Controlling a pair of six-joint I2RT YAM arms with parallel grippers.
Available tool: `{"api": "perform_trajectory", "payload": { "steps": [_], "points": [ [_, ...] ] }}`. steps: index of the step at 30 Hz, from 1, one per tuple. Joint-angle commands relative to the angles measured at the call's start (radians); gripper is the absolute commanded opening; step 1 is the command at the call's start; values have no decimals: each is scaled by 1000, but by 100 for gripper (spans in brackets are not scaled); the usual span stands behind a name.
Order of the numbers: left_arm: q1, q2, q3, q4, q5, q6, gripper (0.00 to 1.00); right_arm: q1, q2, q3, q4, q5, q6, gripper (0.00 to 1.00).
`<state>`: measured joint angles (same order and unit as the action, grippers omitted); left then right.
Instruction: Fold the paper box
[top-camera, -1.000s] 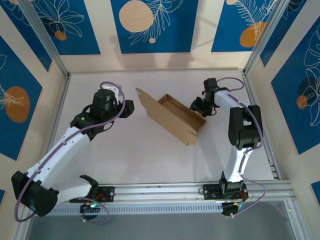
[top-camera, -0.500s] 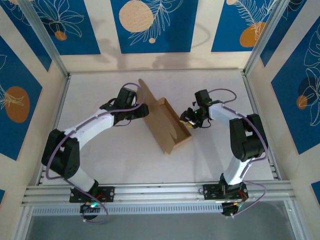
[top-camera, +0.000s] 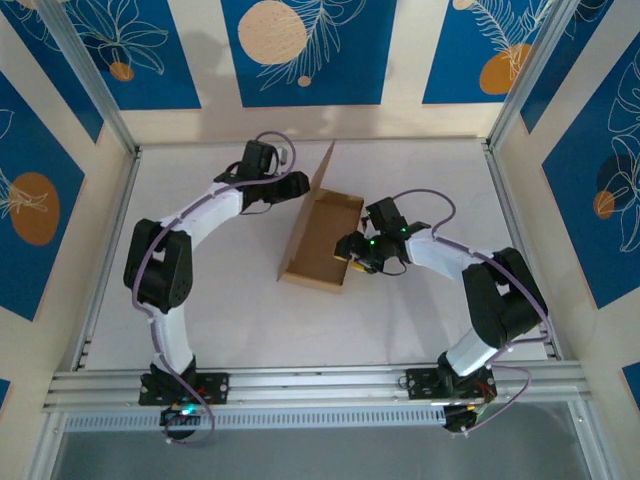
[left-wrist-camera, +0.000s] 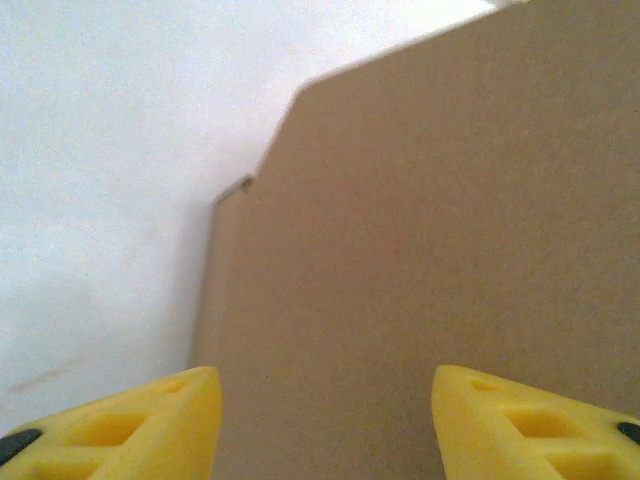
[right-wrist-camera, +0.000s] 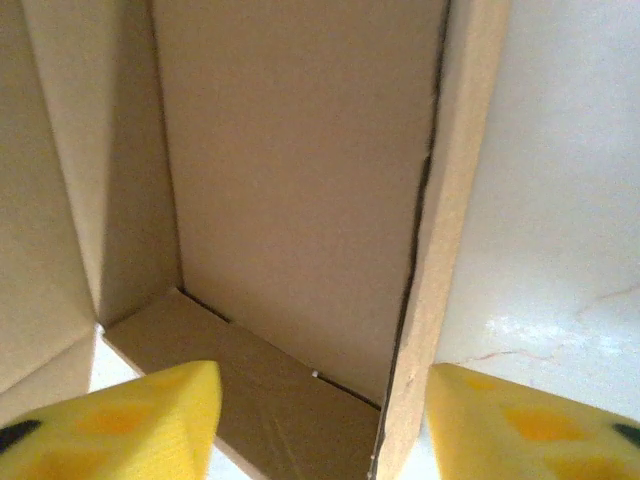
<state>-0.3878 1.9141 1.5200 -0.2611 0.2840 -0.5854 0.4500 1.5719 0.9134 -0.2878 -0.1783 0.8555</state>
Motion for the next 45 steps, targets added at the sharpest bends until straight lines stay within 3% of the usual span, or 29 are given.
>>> {"api": "perform_trajectory", "payload": {
  "steps": [1, 3, 5, 9, 10, 20, 28, 32, 37, 45],
  "points": [
    [76, -94, 31, -71, -43, 74, 58, -45, -102, -16, -37, 66, -12, 66],
    [113, -161, 4, -93, -86, 86, 59, -56, -149, -7, -81, 139, -48, 70],
    [125, -242, -36, -99, -143, 113, 60, -57, -173, 20, -108, 193, -103, 81],
    [125, -385, -141, -88, -223, 100, 61, -59, -114, 147, -167, 259, -208, 86],
    [125, -423, -174, -75, -227, 88, 61, -63, -83, 181, -169, 272, -231, 99],
    [103, -737, -422, -64, -269, -21, 58, -92, 402, 697, -241, 284, -638, 99],
    [9, -871, -484, -149, -267, -18, 56, -93, 669, 1007, -366, 180, -724, 100],
    [7, -904, -481, -181, -297, 18, 56, -78, 741, 1081, -413, 151, -743, 92],
    [7, -895, -482, -169, -307, 24, 56, -68, 764, 1075, -416, 204, -717, 71],
    [7, -874, -472, -152, -318, 24, 56, -98, 659, 858, -324, 235, -613, 47]
  ]
}}
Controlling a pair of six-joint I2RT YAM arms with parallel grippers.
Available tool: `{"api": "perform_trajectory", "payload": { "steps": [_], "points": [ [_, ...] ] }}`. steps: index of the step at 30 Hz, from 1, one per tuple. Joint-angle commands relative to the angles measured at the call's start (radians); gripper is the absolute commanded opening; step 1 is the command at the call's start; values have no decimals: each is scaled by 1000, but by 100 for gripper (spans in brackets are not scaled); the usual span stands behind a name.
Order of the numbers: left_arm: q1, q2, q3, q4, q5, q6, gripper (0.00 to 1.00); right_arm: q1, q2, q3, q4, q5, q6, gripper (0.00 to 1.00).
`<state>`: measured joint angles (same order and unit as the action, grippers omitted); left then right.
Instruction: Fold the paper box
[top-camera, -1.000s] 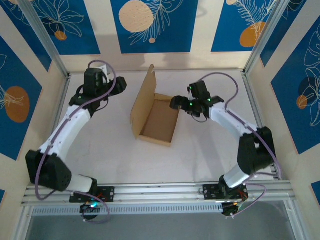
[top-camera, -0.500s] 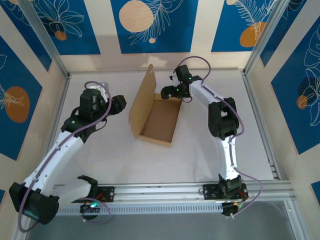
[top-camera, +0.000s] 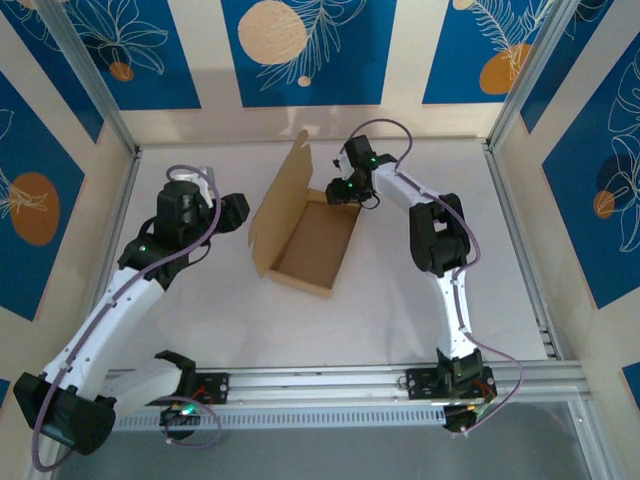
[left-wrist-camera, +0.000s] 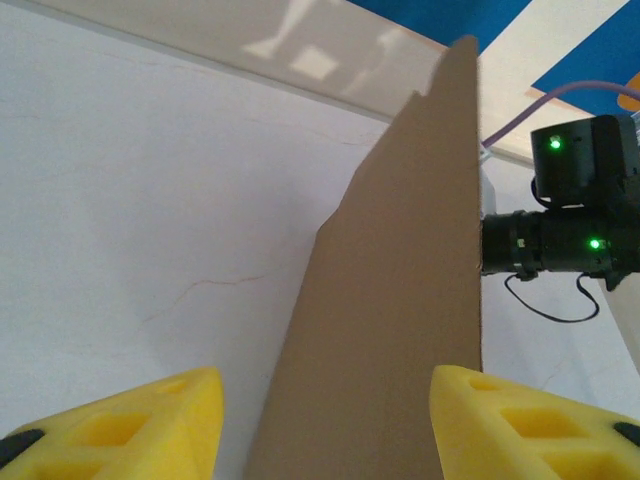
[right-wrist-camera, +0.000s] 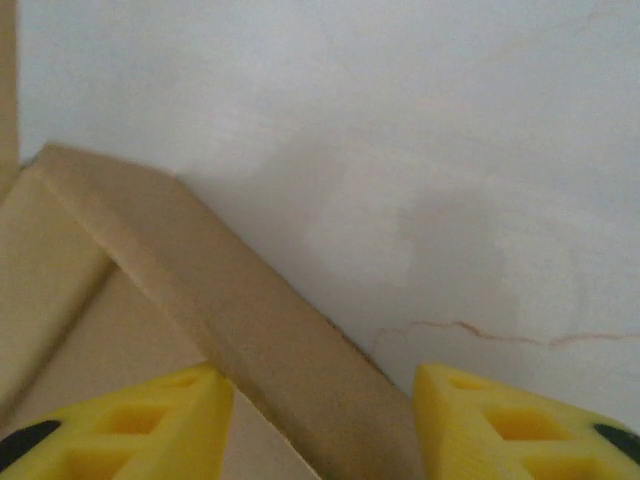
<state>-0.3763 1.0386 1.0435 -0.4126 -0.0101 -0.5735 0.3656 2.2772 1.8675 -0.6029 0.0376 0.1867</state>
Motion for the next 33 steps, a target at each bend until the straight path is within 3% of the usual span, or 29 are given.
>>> {"api": "perform_trajectory", "payload": {
  "steps": [1, 4, 13, 16, 18, 25, 28, 33],
  "points": [
    [-4, 1, 8, -1, -29, 13, 56, -15, -74, -142, 11, 31, 75, 45],
    [-5, -6, 19, -6, -54, 30, 56, -24, -143, -270, 62, 84, 152, 37],
    [-4, -6, 21, -3, -116, 52, 56, -28, -366, -596, 187, 182, 474, 35],
    [-4, 6, 7, 23, -98, 48, 57, -26, -434, -667, 235, 200, 524, 54],
    [-5, 17, 0, 35, -92, 48, 58, -38, -468, -682, 256, 185, 520, 57],
    [4, 94, -11, 135, -32, 182, 68, -78, -638, -733, 308, 196, 478, 79],
    [9, 146, 16, 180, -56, 236, 74, -83, -713, -718, 334, 209, 382, 80],
    [55, 281, 36, 372, 42, 353, 80, -128, -745, -666, 414, 149, 212, 78]
  ]
}}
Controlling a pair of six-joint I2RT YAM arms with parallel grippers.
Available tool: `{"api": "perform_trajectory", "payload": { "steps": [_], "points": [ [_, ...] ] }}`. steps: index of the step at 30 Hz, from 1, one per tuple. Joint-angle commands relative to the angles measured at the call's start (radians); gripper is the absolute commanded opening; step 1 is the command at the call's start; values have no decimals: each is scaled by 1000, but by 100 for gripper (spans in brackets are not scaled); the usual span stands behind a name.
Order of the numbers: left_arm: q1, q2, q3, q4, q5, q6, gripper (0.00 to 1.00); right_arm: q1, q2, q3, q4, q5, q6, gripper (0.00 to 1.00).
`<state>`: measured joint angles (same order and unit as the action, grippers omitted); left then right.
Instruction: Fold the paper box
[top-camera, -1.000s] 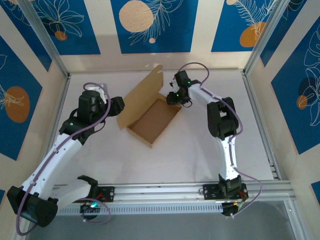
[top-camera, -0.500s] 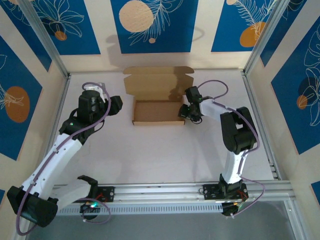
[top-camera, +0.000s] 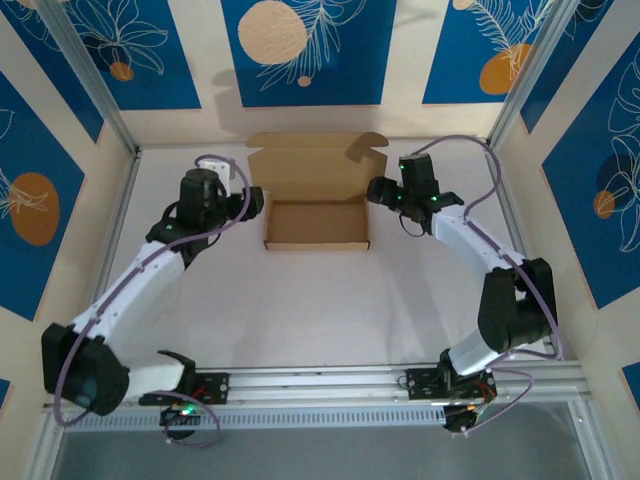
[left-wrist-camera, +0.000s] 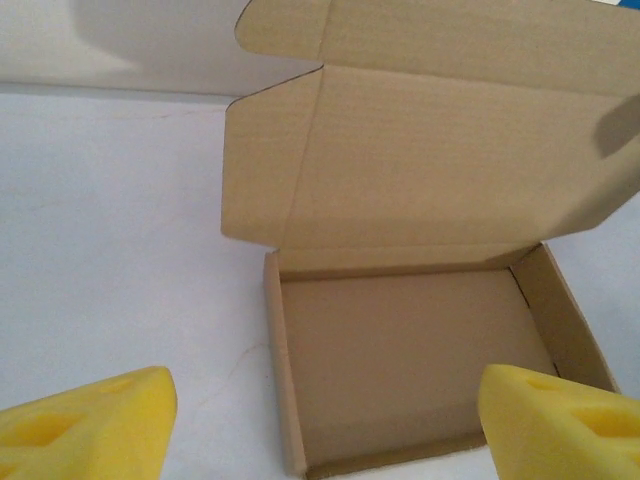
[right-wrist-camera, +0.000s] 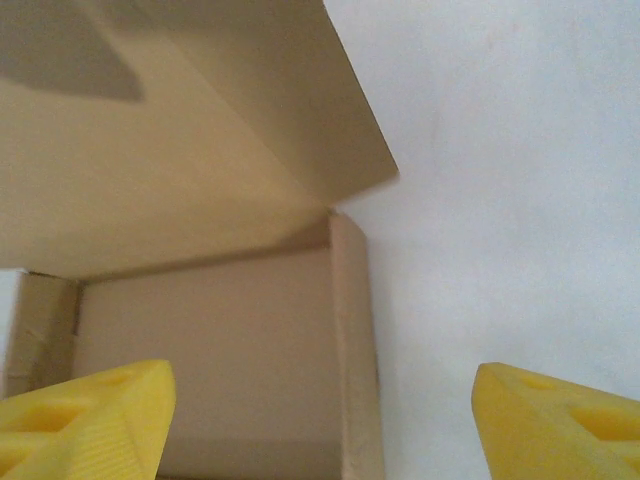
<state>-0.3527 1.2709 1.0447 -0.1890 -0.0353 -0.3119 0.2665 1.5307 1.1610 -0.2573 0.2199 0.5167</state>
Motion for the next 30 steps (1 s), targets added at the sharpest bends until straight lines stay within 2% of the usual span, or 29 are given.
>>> {"api": "perform_trajectory", "payload": {
  "steps": [1, 6, 9, 12, 19, 25, 30],
  "points": [
    [49, 67, 21, 212, 110, 109, 80, -51, 15, 58, 81, -82, -155, 77],
    [140, 180, 26, 369, 160, 164, 83, -96, 56, 76, 181, -303, -376, 79],
    [189, 281, 79, 365, 267, 212, 84, -106, 96, 117, 153, -306, -455, 80],
    [226, 372, 134, 373, 356, 201, 84, -114, 128, 139, 150, -299, -498, 84],
    [248, 507, 210, 535, 518, 172, 86, -121, 236, 258, 82, -294, -577, 87],
    [253, 597, 315, 508, 568, 156, 84, -133, 300, 326, 42, -341, -606, 86],
    [253, 634, 332, 510, 611, 136, 79, -134, 335, 374, 19, -383, -610, 86]
  ]
}}
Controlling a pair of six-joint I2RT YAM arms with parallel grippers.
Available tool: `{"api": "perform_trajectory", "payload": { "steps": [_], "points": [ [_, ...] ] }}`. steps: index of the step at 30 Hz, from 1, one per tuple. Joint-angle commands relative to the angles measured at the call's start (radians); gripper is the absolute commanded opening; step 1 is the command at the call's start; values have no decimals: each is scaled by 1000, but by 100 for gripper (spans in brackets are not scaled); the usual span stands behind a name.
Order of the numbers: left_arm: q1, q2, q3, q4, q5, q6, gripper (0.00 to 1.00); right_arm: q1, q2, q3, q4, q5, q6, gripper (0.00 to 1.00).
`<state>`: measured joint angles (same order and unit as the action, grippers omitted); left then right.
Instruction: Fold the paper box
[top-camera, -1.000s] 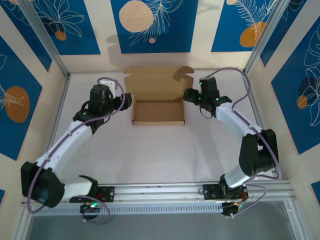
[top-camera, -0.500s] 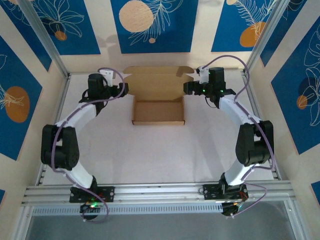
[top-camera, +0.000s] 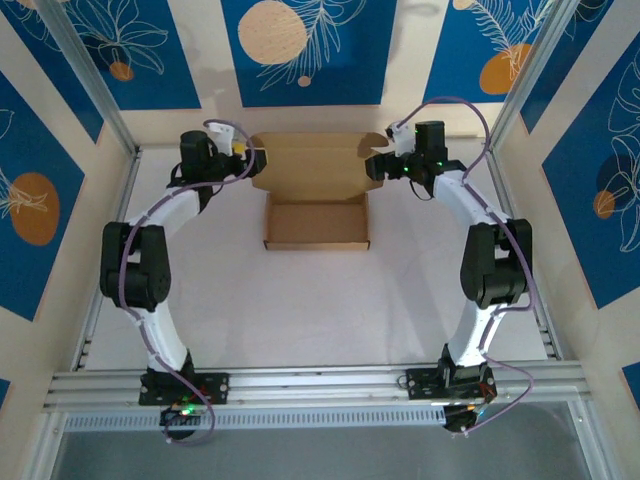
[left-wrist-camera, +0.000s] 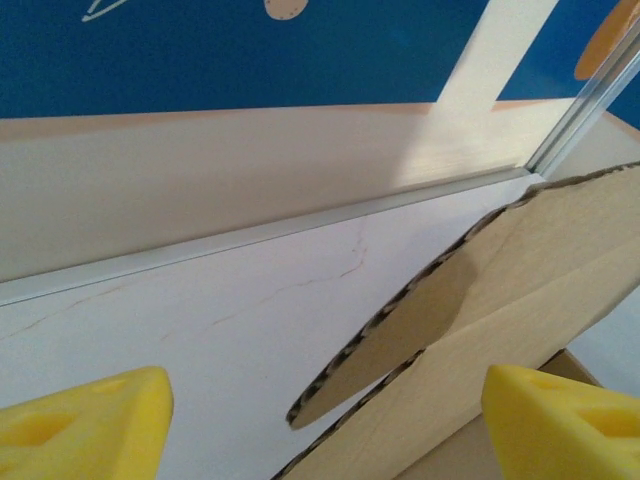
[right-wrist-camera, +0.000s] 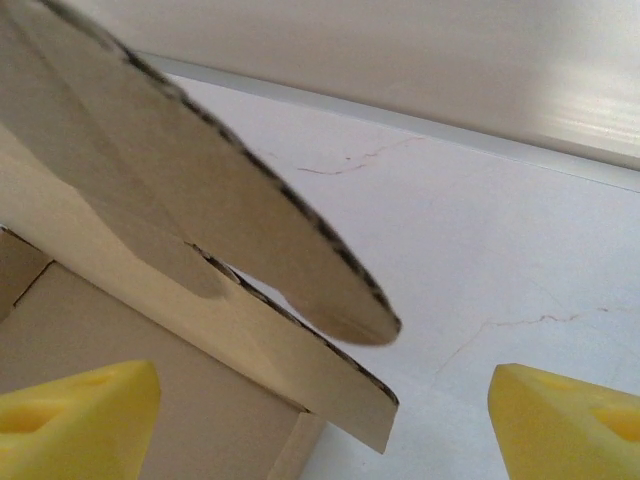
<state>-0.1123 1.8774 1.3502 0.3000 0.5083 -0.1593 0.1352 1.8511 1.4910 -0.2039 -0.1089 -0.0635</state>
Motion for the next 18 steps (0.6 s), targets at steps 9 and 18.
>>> {"api": "perform_trajectory", "payload": {
  "steps": [9, 18],
  "points": [
    [13, 14, -46, 46, 93, -34, 65, 6, 46, 90, -71, -116, -8, 76],
    [11, -18, -84, 50, 123, -46, 41, 19, 21, 54, -69, -125, 22, 65]
  ]
}}
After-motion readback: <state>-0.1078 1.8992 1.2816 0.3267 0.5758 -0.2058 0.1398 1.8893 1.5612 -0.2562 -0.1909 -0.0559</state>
